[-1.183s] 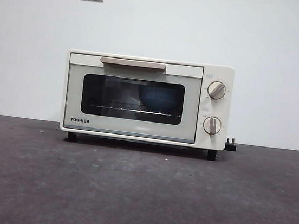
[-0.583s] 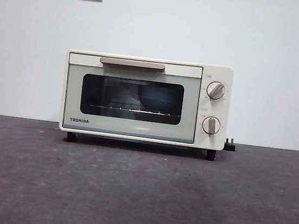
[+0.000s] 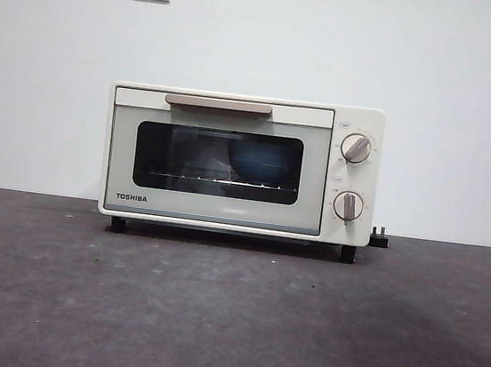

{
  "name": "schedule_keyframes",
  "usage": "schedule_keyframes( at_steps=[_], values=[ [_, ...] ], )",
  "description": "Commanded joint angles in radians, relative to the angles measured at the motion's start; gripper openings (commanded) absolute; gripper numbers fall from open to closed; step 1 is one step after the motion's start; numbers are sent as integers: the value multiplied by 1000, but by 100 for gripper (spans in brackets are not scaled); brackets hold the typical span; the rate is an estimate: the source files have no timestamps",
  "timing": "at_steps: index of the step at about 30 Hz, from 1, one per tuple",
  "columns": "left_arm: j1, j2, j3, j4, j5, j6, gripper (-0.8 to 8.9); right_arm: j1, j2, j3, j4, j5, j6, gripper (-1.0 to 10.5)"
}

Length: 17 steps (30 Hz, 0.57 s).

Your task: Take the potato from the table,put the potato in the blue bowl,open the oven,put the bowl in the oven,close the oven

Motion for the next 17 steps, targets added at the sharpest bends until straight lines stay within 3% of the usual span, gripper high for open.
schedule_keyframes(
  at_steps=[1,8,11,17],
  values=[
    [2,0,-9,11,1,-5,-4,0,-40,-100,39,3,-6,1],
    [2,0,-9,11,1,-5,-4,2,-146,-227,75,2,-48,1],
    [2,0,-9,11,1,-5,-4,2,-180,-226,0,2,-109,1],
    [2,0,-9,11,1,-5,-4,23,-179,-226,-60,8,-141,1]
  ],
)
